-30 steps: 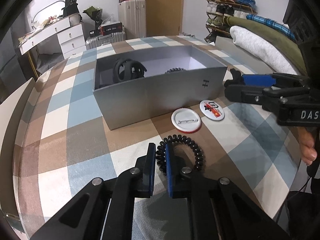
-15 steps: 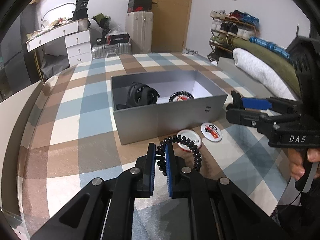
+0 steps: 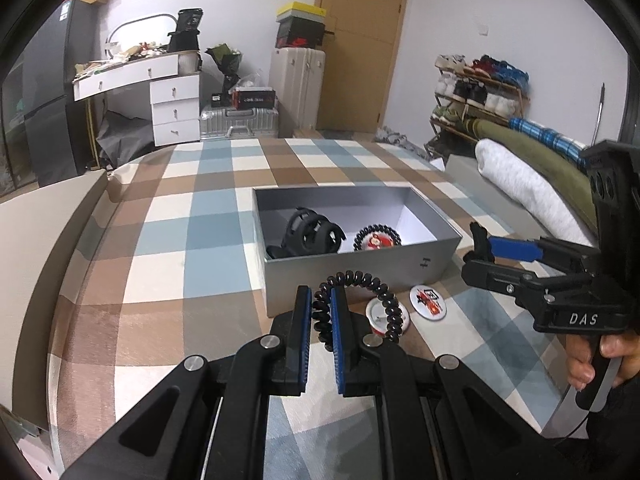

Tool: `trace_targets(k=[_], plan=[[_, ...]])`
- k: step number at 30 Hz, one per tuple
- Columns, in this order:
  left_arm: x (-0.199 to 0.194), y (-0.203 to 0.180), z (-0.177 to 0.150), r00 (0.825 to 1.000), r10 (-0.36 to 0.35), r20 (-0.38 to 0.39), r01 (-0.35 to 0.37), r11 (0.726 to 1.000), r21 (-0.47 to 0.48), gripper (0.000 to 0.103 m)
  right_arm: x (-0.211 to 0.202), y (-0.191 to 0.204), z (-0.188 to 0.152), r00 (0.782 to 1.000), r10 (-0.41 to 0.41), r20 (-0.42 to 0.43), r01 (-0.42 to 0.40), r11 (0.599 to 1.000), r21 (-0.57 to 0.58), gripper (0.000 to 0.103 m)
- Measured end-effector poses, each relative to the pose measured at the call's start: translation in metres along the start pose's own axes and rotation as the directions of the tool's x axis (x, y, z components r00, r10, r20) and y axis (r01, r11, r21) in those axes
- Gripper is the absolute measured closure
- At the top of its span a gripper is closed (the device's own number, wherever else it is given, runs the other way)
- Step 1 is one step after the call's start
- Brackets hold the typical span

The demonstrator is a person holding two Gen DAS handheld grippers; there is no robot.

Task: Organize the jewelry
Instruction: 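Carry the barrette and coil tie into the grey box and open both grippers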

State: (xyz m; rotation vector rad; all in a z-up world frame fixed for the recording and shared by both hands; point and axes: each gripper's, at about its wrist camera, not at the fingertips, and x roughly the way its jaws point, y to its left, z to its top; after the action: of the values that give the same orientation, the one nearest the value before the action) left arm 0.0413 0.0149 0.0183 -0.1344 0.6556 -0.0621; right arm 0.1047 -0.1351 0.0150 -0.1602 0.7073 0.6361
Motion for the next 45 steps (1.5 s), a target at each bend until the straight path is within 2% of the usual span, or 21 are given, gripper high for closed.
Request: trace_targets(k=[24,37,45], plan=[[-0.001,0.022,0.017,0.996,0.060,0.059,-0.057,0.997,-0.061,0.098,-0.002,-0.002,0.010,0.999,0.025,0.035,-0.025,1.000,-0.001,0.031],[0.016,0.024,0.030,0.994,0.095,0.058,-0.092,0.995,-0.047,0.098,0.009,0.005,0.026,0.998,0.039,0.043,-0.037,0.998,-0.045,0.031],[0.027,0.018,0.033,0.996,0.080,0.039,-0.078,0.996,-0.033,0.098,0.018,0.003,0.030,0.999,0.043,0.031,-0.041,0.998,-0.050,0.031]])
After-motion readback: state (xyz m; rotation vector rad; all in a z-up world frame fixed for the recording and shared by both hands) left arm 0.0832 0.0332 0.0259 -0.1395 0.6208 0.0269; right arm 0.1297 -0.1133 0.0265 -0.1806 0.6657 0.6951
